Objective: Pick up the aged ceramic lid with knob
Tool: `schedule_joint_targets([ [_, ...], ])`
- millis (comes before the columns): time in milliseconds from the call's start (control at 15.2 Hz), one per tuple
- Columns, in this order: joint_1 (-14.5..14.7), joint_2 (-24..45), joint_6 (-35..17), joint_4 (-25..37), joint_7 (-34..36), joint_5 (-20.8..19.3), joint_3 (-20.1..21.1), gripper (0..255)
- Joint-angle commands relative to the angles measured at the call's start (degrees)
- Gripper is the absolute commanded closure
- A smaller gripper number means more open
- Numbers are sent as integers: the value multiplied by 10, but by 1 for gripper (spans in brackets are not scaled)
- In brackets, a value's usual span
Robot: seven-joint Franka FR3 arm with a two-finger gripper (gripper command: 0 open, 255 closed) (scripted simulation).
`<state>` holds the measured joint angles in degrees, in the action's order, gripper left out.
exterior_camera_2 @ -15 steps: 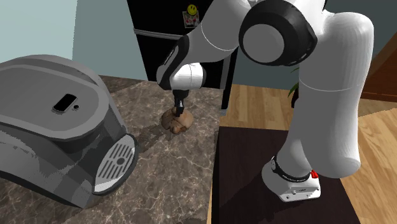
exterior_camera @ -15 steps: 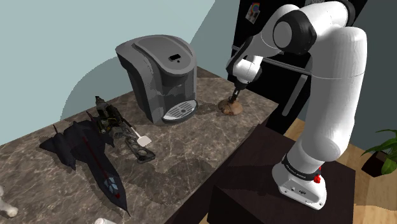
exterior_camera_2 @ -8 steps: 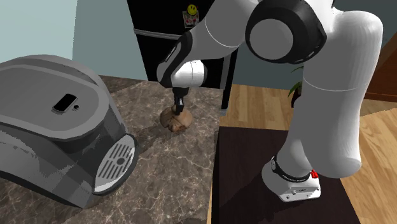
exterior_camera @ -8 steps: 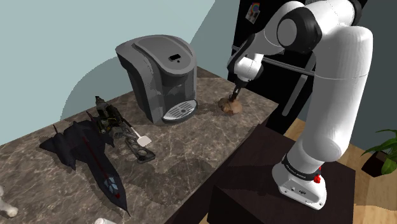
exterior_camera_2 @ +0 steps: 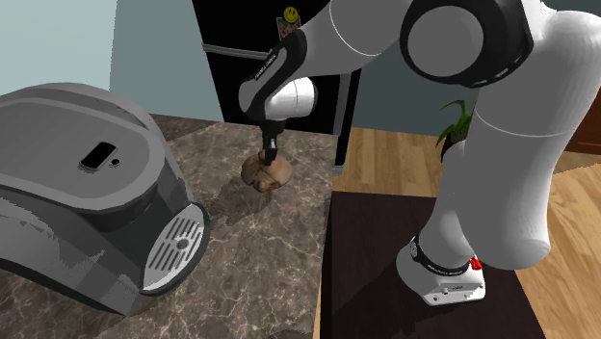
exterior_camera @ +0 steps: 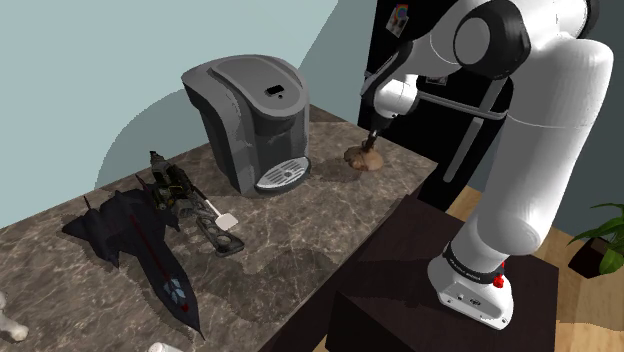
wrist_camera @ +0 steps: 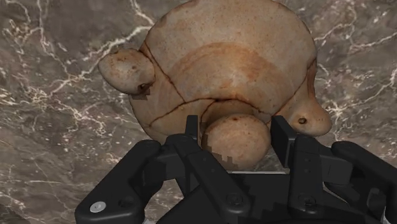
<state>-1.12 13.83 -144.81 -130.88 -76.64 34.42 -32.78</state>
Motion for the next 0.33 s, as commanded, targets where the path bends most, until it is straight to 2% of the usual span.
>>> schedule_joint_targets([
  [0, 6, -14, 9, 0, 16, -19, -8, 255],
  [132, 11, -28, 18, 1, 31, -38, -15, 255],
  [264, 11, -29, 19, 1, 32, -40, -15, 255],
])
